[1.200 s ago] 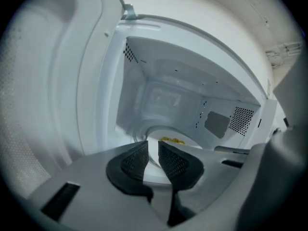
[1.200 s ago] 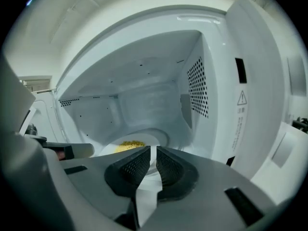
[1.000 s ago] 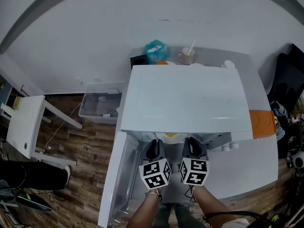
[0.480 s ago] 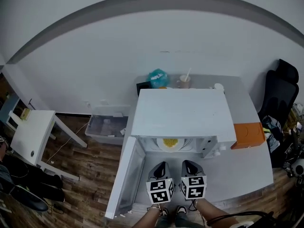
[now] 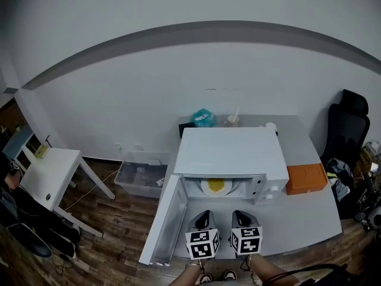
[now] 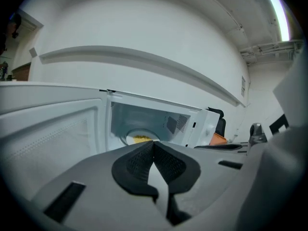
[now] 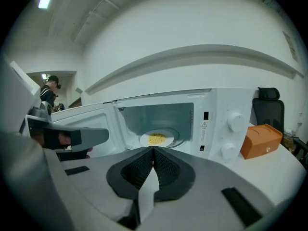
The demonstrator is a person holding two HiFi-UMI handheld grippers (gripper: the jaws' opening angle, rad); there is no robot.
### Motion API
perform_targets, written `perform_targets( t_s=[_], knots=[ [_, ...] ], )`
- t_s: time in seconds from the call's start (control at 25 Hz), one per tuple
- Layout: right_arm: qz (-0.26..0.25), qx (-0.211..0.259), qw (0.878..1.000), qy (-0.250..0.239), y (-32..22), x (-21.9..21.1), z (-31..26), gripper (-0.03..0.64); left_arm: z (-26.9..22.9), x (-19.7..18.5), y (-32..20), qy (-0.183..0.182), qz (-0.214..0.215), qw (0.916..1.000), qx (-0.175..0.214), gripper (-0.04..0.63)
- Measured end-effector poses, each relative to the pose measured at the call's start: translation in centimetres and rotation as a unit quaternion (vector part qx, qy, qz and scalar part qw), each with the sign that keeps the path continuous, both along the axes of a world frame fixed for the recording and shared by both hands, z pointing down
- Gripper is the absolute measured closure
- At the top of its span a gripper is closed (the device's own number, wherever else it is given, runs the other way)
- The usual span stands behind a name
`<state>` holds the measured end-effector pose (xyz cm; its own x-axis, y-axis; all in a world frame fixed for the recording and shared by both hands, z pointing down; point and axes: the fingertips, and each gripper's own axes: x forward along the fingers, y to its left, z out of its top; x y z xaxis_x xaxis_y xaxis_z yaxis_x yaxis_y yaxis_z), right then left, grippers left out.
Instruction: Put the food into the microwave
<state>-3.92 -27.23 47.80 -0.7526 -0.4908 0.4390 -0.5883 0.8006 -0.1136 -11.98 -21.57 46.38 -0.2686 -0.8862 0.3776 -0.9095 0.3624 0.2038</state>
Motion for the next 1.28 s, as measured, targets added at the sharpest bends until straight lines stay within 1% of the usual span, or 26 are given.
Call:
perform_targets(
  t_s=[0.24,0.32,0.6,0.72,0.92,1.28],
  knots=[
    [0.001,0.009,0.999,-0.032,0.9,0.7,-2.5,0.600,-2.1,0.8,1.0,0.000,-0.004,0.9997,0.022,0.591],
    [0.002,0.010,0.999,-0.037,0.9,0.8,-2.8,0.600,-2.2,1.1,1.2,-0.001,-0.002,0.9997,0.023,0.591],
    [0.004,-0.008,0.998,-0.065,1.8,0.5,-3.8,0.600,-2.0,2.4,1.4,0.004,0.009,0.9999,0.014,0.591],
    [0.002,-0.006,0.998,-0.063,1.9,0.4,-3.8,0.600,-1.7,2.6,1.3,0.009,0.011,0.9998,0.011,0.591],
    [0.005,0.008,0.999,-0.041,1.5,0.8,-3.4,0.601,-1.4,2.8,1.3,0.010,0.013,0.9998,0.007,0.591],
    [0.007,0.010,0.999,-0.040,1.3,0.7,-3.5,0.601,-1.5,2.2,1.5,0.013,0.004,0.9998,0.011,0.592]
  ],
)
